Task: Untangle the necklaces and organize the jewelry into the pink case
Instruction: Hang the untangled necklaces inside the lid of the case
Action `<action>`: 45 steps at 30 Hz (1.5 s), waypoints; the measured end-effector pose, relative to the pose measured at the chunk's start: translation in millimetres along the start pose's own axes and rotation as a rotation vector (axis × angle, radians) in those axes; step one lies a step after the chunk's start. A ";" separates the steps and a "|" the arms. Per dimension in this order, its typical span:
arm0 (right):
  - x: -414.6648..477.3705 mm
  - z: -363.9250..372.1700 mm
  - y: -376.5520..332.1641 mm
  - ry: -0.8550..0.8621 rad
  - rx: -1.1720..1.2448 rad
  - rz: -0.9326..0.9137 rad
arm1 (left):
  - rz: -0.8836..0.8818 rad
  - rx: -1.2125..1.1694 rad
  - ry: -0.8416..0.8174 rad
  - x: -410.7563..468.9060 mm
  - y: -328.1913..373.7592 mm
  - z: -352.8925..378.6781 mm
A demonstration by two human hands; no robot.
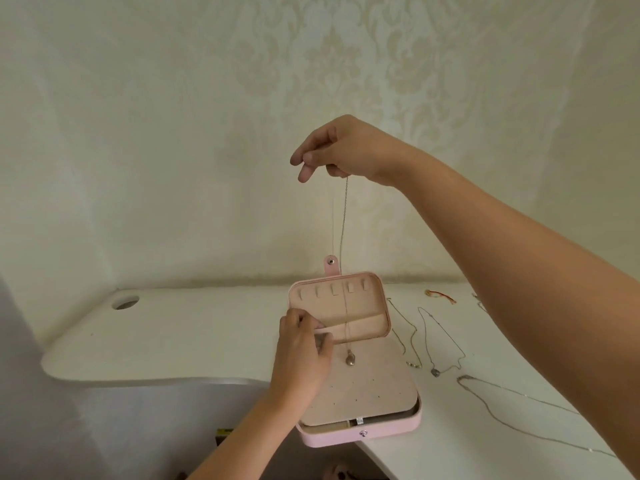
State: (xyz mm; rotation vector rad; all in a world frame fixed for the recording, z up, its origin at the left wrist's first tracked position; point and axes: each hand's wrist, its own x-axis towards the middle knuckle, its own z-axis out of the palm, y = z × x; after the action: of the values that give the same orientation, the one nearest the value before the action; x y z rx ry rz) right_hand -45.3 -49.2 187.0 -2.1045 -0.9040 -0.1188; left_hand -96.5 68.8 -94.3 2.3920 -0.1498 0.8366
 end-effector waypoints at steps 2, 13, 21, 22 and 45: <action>0.4 0.1 1.7 -0.022 -0.021 0.014 | -0.017 0.019 -0.025 0.8 0.0 -0.1; -37.0 -7.6 28.8 -0.019 -0.011 0.144 | -0.038 0.112 -0.420 19.3 11.8 -8.4; -68.3 -12.4 38.5 0.024 0.016 0.181 | -0.224 0.240 -0.685 56.3 23.0 8.2; -73.0 -12.3 40.8 0.025 0.021 0.185 | -0.228 0.235 -0.707 58.9 23.6 9.8; -197.1 28.8 118.1 0.372 0.468 0.230 | -0.582 -1.032 -0.820 57.4 98.2 -34.1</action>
State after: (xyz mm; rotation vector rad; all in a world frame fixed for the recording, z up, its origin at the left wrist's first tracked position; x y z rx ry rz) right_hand -121.3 -186.8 16.9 -1.6578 -0.4132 -0.1555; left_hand -97.3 12.9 10.5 1.4840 -0.1394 -0.4596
